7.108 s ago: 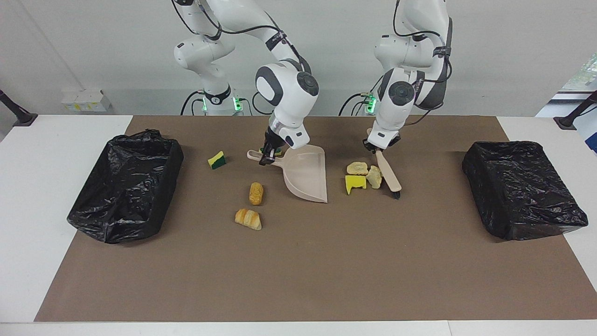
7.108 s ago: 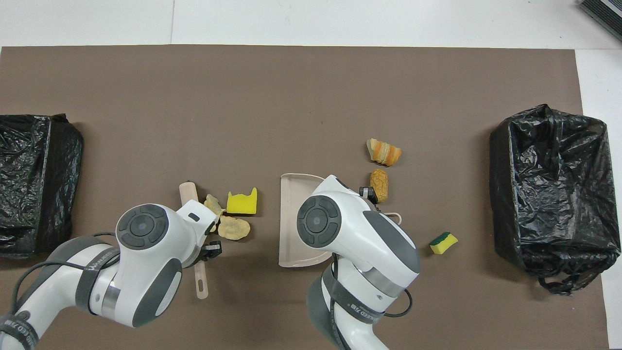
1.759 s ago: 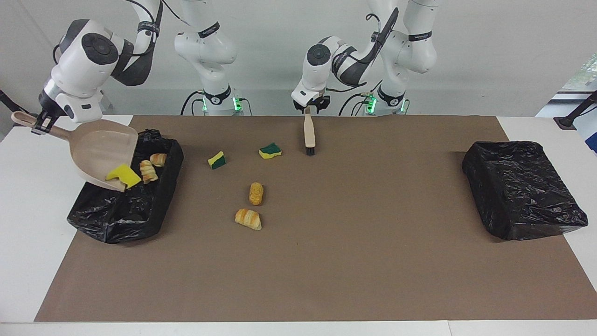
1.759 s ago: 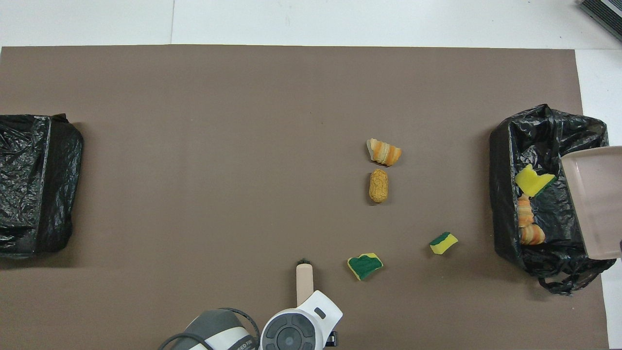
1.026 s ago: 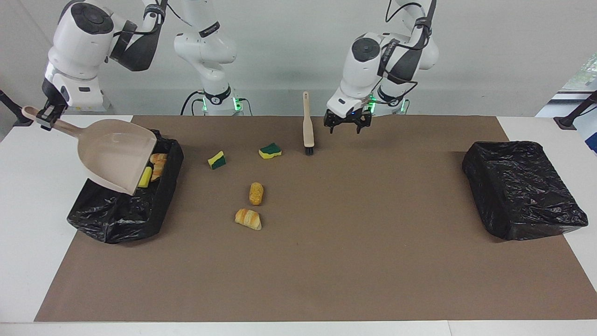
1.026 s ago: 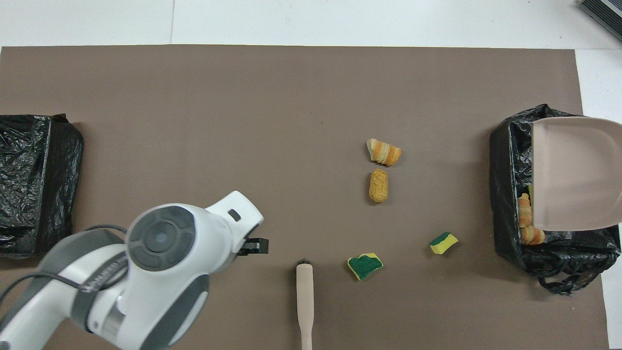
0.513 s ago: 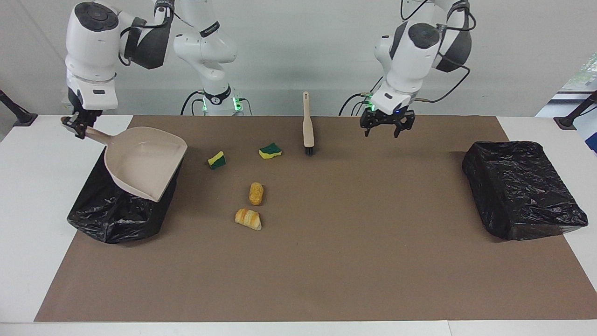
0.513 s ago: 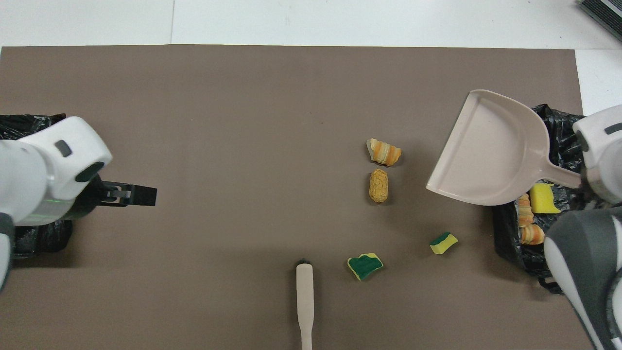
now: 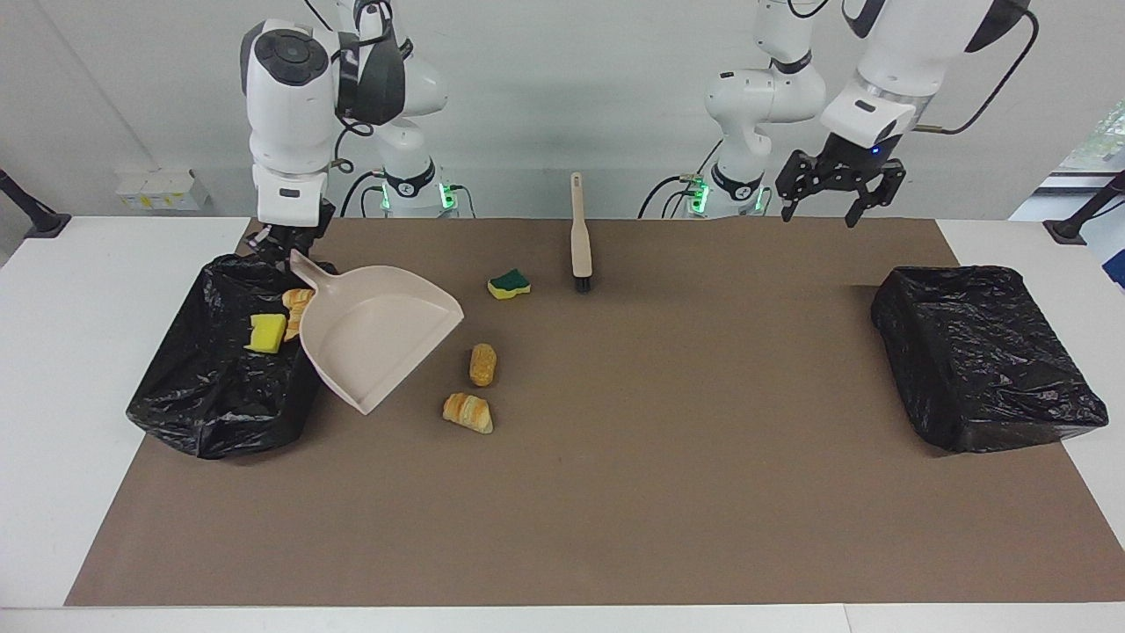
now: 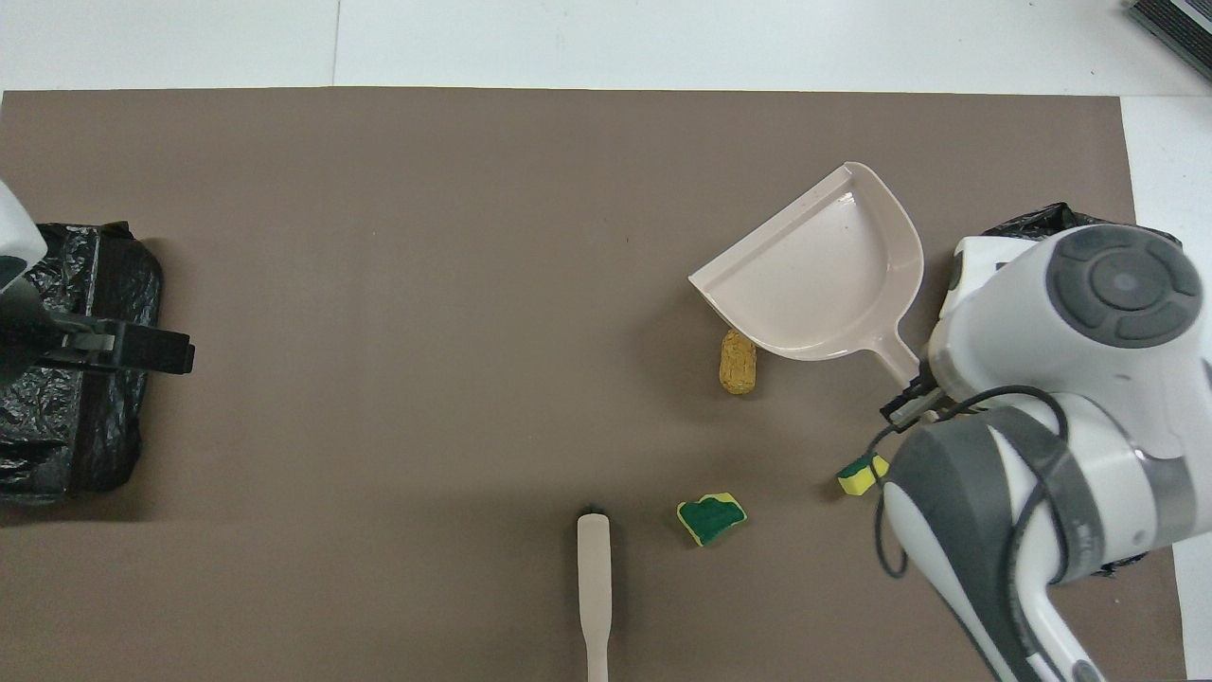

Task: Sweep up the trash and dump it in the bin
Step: 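Lower the dustpan onto the table center and open the right gripper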

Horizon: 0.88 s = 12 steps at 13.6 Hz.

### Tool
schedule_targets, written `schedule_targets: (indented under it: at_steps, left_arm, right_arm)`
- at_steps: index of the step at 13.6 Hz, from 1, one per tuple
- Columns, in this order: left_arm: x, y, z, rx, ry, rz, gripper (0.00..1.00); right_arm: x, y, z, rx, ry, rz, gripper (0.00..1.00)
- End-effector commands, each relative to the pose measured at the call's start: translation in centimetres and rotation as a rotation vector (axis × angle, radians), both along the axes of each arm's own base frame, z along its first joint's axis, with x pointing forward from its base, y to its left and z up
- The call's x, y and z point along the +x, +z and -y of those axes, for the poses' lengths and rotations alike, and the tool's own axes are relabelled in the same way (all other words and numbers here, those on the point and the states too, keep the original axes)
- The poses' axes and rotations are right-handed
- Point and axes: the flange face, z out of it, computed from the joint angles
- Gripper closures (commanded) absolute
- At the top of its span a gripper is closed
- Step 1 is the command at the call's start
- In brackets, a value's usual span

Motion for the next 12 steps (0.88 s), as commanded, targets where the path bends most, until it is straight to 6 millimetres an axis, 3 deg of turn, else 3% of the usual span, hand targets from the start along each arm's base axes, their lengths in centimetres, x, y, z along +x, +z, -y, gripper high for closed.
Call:
schedule_targets:
  at_steps: [1,5,6,11,12]
  left_arm:
    - [1.4,0.4,-0.4,0.029,-0.011,-0.024,0.00]
    - [0.8,0.4,-0.8,0.035,-0.049,-0.025,0.00]
    - [0.7,0.5,-0.8,0.035,-0.053,-0.022,0.00]
    - [0.8,0.4,-2.5,0.033,-0.029,-0.029,0.00]
    - [0.8,0.5,-2.5,0.034,-0.029,-0.027,0.00]
  right_arm:
    - [-0.2,-1.9,-5.1,0.052,-0.200,-0.009,1.00]
    - [-1.1,-4.7,-12.1,0.130,-0.427,-0.034,1.00]
    - [-1.6,-5.8,-15.0,0.138,-0.476,-0.037,1.00]
    - [-0.8,-9.9,-25.2,0.114,-0.617,-0.057,1.00]
    - [-0.6,-11.0,-26.5,0.098,-0.624,-0.060,1.00]
